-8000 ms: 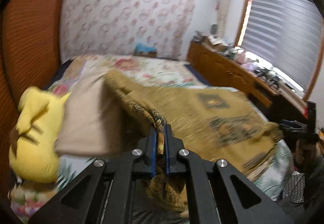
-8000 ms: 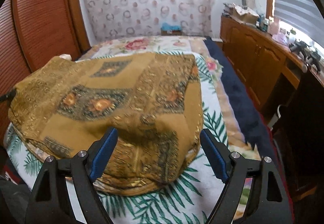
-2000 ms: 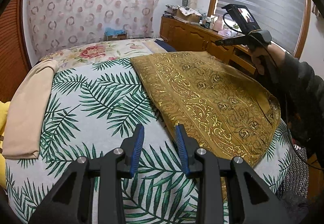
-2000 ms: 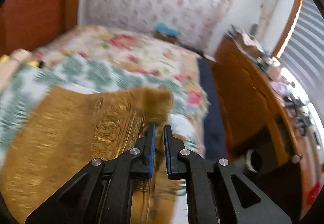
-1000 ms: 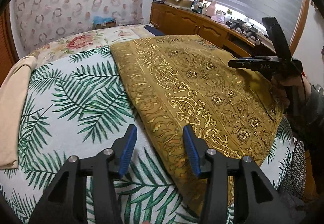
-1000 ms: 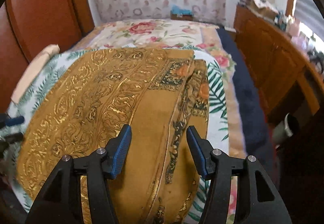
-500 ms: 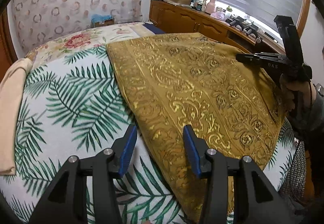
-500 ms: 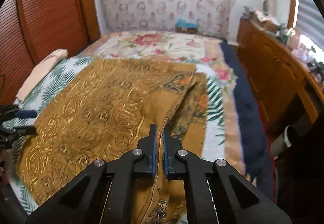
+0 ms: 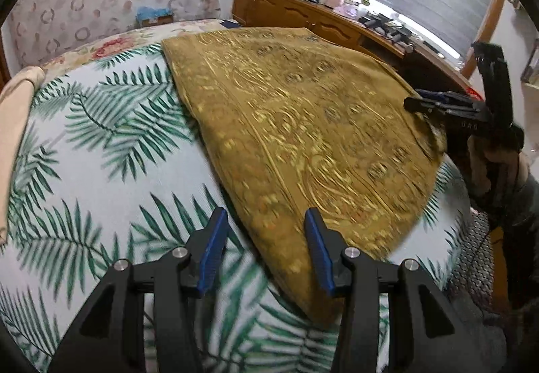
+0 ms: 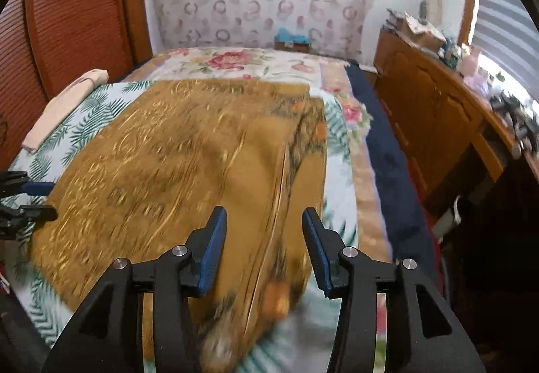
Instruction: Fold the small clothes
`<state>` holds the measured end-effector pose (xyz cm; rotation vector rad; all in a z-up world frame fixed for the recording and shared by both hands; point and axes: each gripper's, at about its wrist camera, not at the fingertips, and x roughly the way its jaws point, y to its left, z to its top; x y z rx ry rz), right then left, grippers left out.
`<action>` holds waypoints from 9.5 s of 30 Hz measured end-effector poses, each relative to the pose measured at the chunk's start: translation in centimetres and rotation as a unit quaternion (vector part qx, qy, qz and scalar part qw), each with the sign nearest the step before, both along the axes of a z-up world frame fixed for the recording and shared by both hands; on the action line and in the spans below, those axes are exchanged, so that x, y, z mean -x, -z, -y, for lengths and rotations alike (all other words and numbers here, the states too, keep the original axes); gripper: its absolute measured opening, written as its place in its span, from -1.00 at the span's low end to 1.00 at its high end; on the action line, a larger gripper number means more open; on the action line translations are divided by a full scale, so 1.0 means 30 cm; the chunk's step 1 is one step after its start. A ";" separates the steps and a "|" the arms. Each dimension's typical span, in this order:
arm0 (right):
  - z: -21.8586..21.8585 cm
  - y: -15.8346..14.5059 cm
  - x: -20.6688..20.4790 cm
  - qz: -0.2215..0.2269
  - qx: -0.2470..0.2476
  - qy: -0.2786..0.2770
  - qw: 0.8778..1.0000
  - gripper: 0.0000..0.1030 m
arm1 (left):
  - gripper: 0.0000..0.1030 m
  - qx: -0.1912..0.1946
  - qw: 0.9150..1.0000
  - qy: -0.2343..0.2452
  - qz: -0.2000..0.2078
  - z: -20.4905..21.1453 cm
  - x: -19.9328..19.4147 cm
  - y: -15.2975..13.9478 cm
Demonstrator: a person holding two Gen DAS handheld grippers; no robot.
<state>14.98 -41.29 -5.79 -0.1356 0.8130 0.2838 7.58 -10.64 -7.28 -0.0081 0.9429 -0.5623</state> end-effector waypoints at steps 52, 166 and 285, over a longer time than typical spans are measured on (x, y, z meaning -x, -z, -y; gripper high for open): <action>0.010 -0.183 -0.231 0.052 -0.158 0.023 0.986 -0.85 | -0.96 0.105 0.988 -0.080 0.080 -0.063 -0.575 -0.252; -0.454 -0.331 -0.510 0.113 -0.107 -0.130 0.979 -0.74 | -0.94 0.042 0.970 -0.156 0.181 -0.525 -0.430 -0.416; -0.463 -0.414 0.110 0.183 -0.094 -0.006 0.979 0.75 | -0.53 -0.044 0.940 -0.245 0.233 -0.306 0.003 -0.478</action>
